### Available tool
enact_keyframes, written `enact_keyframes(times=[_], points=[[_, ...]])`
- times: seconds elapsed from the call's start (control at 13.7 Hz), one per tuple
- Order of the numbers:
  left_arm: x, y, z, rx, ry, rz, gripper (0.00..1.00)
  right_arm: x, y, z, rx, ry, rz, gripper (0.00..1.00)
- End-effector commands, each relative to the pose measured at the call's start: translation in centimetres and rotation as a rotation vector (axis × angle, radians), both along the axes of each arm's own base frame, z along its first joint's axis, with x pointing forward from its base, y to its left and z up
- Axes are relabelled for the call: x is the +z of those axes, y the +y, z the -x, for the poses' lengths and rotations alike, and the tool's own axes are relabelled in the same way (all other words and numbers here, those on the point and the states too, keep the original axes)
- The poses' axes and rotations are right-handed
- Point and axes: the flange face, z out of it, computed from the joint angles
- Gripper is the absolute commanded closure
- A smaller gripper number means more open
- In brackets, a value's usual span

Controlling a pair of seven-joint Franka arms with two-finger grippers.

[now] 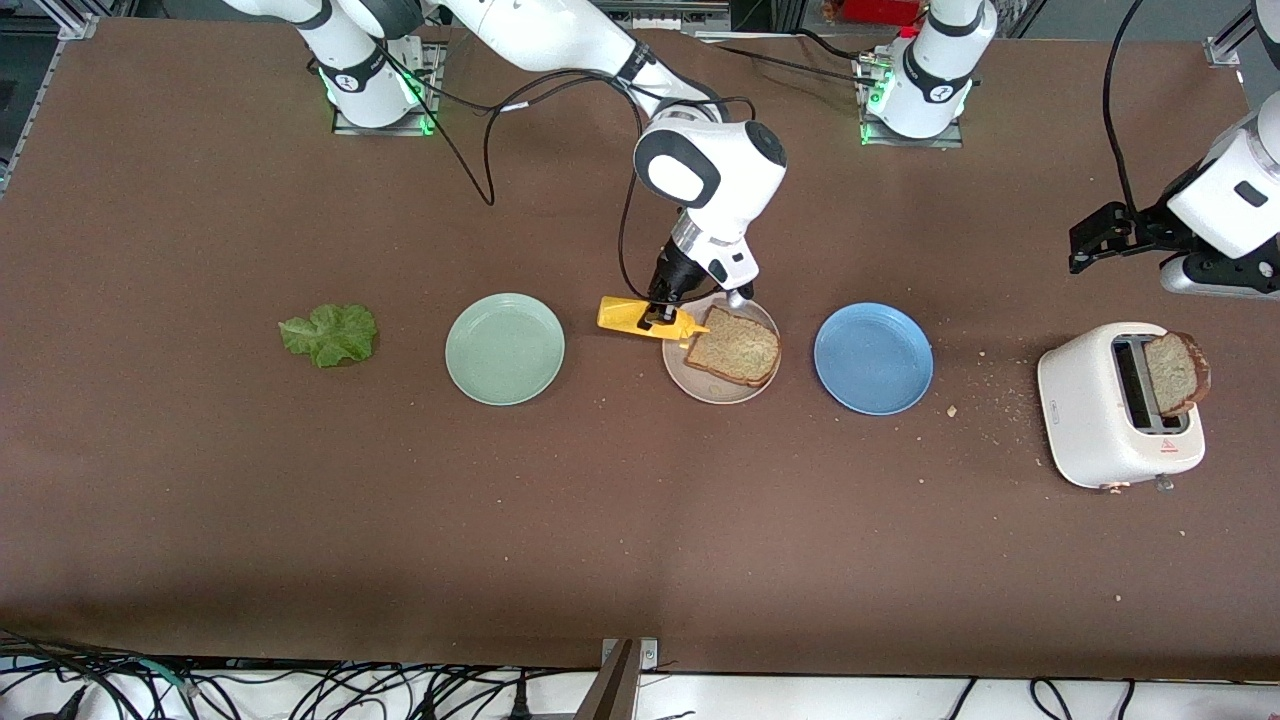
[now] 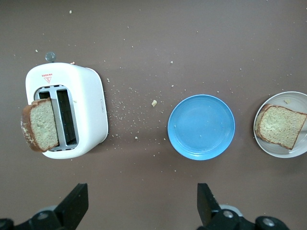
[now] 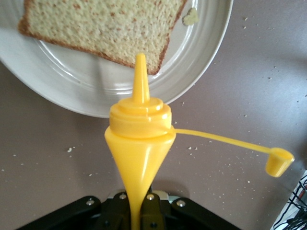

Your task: Make sandwich in beige plate with both arms

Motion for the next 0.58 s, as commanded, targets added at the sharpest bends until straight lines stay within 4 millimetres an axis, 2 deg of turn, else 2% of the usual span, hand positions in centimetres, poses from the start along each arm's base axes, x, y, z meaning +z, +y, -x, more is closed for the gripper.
enact_keyframes(times=[0.0,0.29,0.51], points=[[0.7,0.2,0.3,0.004,-0.012,0.025,0.0,0.2,1.3,1.4,-0.025,-0.032,0.012,1.0],[0.7,0.1,0.3,0.004,-0.012,0.025,0.0,0.3,1.7,2.0,-0.036,-0.036,-0.003,0.99],[0.7,0.1,0.3,0.004,-0.012,0.025,0.0,0.5,1.2,0.7,-0.032,-0.046,-0.019,0.98]])
